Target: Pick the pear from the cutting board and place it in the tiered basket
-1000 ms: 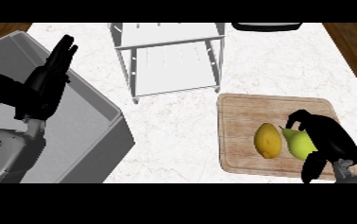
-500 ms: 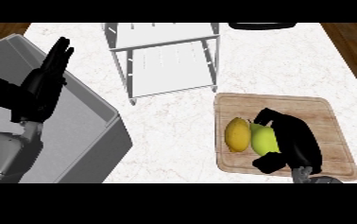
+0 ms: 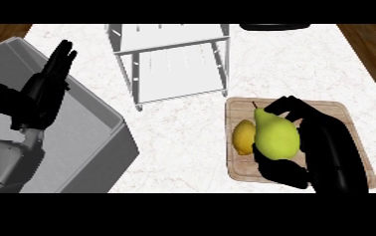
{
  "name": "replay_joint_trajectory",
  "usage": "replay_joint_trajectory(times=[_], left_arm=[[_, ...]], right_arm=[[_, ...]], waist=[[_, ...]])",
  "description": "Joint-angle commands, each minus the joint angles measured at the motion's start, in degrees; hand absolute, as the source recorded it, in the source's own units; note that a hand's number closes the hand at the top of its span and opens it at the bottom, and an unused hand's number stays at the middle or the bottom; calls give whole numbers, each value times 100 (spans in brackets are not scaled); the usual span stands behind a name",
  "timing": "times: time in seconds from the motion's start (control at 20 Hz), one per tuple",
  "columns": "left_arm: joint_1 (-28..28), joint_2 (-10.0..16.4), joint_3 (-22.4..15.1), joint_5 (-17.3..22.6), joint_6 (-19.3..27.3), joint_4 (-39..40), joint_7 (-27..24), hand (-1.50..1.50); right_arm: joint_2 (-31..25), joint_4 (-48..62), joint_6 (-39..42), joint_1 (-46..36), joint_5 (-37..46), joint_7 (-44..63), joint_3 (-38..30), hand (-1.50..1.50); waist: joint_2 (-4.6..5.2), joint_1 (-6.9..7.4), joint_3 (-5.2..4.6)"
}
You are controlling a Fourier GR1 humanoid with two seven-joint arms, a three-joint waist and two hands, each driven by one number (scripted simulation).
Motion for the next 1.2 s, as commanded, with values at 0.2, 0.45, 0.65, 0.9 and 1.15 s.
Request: replay_joint_trajectory(times=[0.2, 0.45, 0.65, 0.9, 1.15], left_arm=[[481, -737, -735, 204, -284, 216, 198, 0], [265, -691, -737, 195, -295, 160, 359, 0], [236, -690, -767, 259, -392, 143, 327, 0], [45, -826, -814, 211, -199, 208, 399, 0], [13, -794, -841, 206, -232, 224, 379, 0]], right_arm=[[130, -1173, 749, -1223, 138, 952, -178, 150], [152, -925, 1333, -2138, 104, 1334, -294, 150], [246, -193, 1540, -2865, 41, 1378, -447, 150], [641, 699, 1417, -3719, -81, 1477, -913, 150], [912, 1815, 1294, -4626, 37, 1458, -1312, 150]], waist=[[139, 76, -148], [144, 140, -149], [175, 240, -163], [207, 256, -147], [226, 345, -144]])
